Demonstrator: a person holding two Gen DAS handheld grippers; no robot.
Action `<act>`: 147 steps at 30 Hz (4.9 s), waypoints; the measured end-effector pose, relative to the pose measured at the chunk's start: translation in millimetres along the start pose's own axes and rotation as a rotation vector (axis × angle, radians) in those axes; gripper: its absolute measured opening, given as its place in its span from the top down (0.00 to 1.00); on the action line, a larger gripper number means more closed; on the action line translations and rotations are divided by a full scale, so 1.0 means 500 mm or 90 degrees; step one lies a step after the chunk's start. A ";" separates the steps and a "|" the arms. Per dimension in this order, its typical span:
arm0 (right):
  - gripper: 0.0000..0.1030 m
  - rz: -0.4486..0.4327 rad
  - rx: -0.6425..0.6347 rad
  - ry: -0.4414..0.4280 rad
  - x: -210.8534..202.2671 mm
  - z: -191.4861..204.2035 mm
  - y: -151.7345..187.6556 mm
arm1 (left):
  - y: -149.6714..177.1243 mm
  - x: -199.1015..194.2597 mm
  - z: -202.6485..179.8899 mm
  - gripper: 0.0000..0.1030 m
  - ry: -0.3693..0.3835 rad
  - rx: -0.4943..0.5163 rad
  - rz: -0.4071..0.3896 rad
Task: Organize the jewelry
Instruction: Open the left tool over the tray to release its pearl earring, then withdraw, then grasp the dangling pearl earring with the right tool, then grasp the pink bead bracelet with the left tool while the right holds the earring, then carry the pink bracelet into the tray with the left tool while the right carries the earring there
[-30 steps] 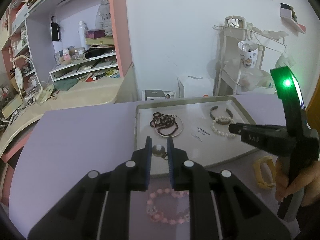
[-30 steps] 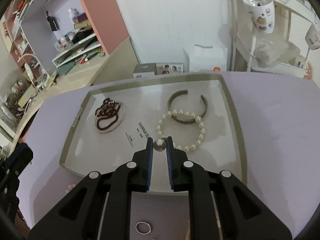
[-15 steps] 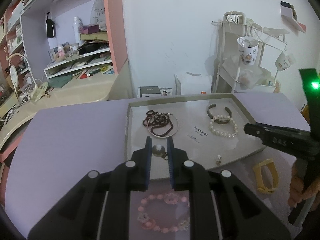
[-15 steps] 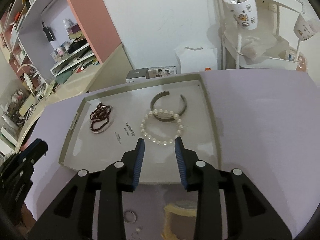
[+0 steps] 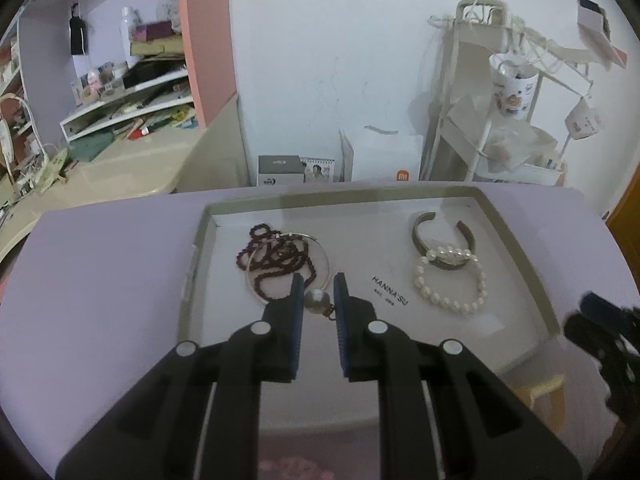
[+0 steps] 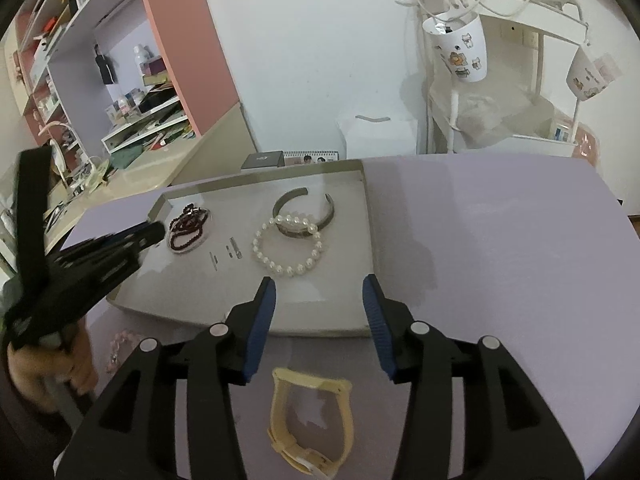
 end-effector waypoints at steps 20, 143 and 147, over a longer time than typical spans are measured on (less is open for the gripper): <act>0.54 -0.007 0.031 -0.010 -0.045 -0.032 0.049 | 0.019 -0.091 0.056 0.46 -0.041 -0.013 -0.042; 0.93 -0.088 -0.032 -0.102 -0.232 0.134 0.122 | 0.123 -0.344 0.068 0.87 -0.002 0.024 -0.106; 0.93 -0.088 -0.027 -0.103 -0.222 0.125 0.109 | 0.081 -0.344 0.063 0.87 0.002 0.023 -0.112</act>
Point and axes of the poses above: each gripper's, at about its wrist camera, not at the fingertips, and x roughly the way its jaws point, z to its left, y to its underside, the point moved 3 cm from there along x, roughly the way its jaws point, and after that the axes turned 1 degree about y, right-handed, at the moved point
